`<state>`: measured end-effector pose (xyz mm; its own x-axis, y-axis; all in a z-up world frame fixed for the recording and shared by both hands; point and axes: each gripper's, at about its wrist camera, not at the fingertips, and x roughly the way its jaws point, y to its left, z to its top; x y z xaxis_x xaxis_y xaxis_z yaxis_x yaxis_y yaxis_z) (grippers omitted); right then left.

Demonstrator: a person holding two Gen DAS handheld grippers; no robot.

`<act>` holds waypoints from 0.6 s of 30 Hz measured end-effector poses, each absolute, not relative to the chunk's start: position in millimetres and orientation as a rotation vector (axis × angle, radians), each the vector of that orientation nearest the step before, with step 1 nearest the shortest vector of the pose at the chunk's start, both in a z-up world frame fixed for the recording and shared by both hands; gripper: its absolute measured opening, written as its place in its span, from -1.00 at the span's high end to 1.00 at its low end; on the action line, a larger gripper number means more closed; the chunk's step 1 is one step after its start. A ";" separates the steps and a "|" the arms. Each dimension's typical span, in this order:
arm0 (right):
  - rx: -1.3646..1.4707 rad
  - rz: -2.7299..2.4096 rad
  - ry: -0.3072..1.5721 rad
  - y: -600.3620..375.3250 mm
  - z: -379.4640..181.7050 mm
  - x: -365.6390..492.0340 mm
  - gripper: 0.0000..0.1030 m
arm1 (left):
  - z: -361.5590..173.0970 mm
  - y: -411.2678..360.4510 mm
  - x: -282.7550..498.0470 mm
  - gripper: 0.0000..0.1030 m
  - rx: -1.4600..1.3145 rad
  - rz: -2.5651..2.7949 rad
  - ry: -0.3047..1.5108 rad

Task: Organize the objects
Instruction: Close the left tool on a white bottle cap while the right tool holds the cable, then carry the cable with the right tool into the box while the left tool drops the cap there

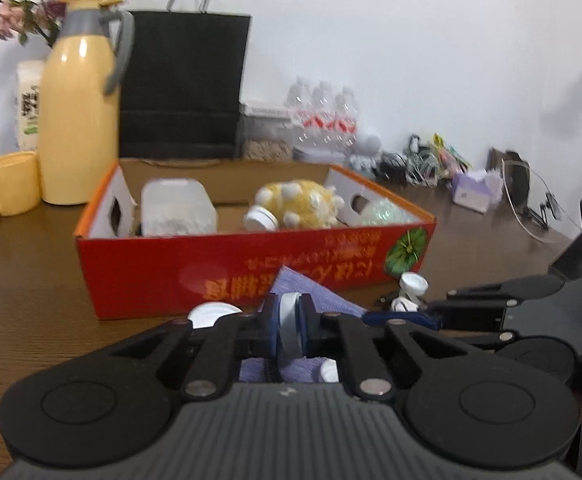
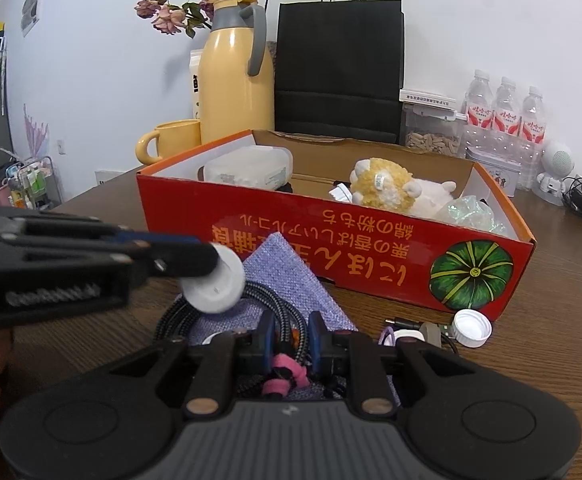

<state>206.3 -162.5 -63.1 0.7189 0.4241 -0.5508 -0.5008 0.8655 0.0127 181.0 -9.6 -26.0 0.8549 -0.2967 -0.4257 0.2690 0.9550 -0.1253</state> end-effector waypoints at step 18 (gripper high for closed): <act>-0.104 0.518 0.483 -170.6 -49.2 193.9 0.73 | -15.7 12.7 161.0 0.79 -0.133 -0.210 0.411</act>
